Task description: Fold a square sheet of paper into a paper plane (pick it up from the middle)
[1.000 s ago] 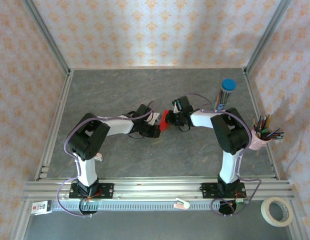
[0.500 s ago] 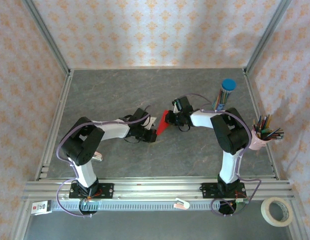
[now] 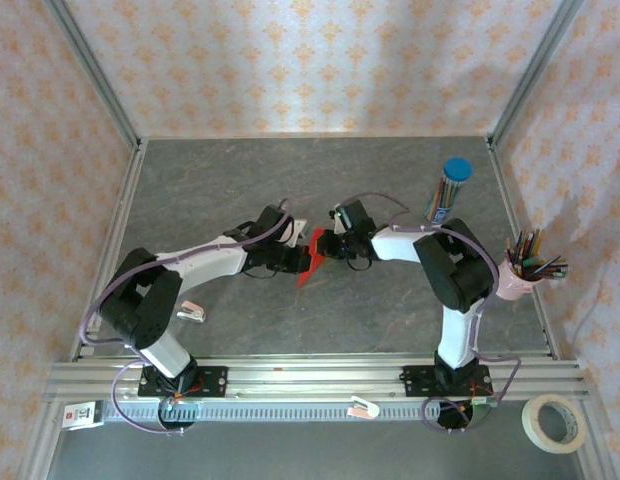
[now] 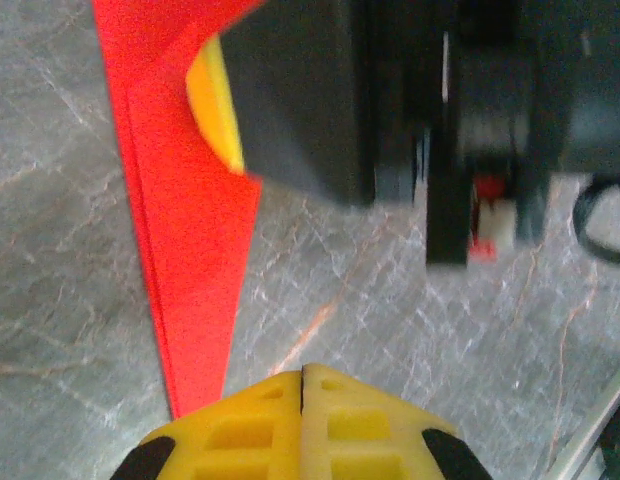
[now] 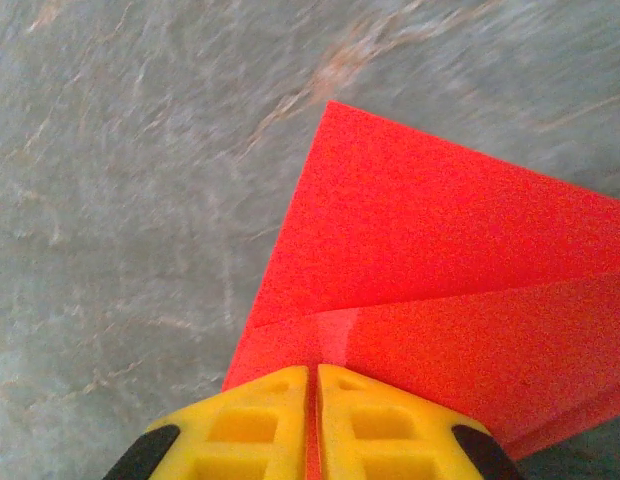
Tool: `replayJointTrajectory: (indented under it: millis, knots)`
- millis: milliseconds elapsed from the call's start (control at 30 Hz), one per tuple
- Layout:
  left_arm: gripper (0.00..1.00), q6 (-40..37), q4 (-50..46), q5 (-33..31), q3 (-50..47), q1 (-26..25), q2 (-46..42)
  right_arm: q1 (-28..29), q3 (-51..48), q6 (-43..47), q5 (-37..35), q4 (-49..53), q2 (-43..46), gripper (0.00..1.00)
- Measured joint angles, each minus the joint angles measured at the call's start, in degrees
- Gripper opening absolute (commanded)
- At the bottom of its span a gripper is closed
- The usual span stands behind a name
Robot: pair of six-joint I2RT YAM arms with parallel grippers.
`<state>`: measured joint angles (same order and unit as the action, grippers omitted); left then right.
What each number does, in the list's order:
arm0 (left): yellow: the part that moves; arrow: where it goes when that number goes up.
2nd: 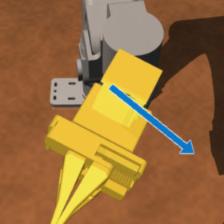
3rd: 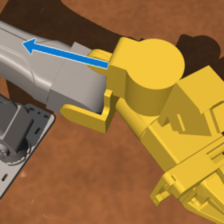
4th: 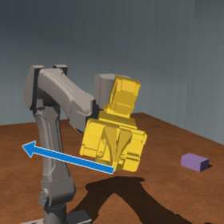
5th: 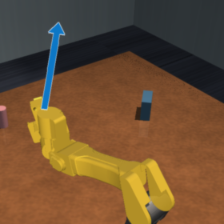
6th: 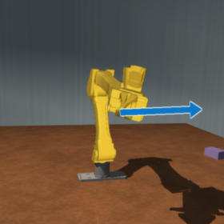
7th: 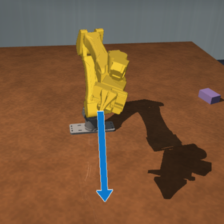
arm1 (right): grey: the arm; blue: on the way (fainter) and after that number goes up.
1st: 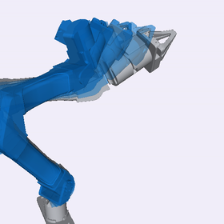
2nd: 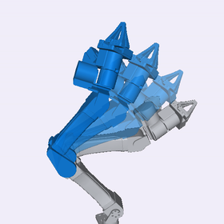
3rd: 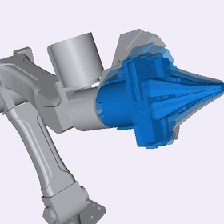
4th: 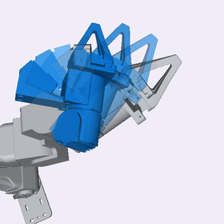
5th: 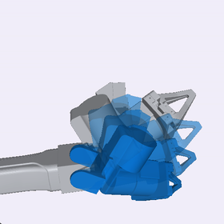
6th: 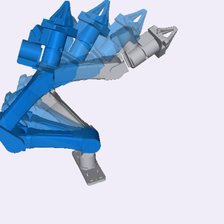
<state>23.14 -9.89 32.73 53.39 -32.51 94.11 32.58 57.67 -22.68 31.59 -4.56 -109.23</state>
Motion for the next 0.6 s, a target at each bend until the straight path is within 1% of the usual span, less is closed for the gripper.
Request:
replayJointTrajectory:
  millis: [233, 433, 600]
  knots:
    - [0.00, 3.17, 2.51, -0.26, 0.50, -0.02, 6.88, 0.39, -0.09, -0.46, 1.05, -0.02, 0.00, 0.11]
    - [0.00, 3.87, 2.58, -0.87, 0.28, -0.02, 8.07, 0.20, -0.15, -0.94, 1.36, -0.04, 0.35, 0.12]
    - [0.00, 3.87, 3.41, -0.87, -0.85, -0.02, 8.07, -1.64, -0.70, -2.64, 1.29, -0.98, 2.78, 0.13]
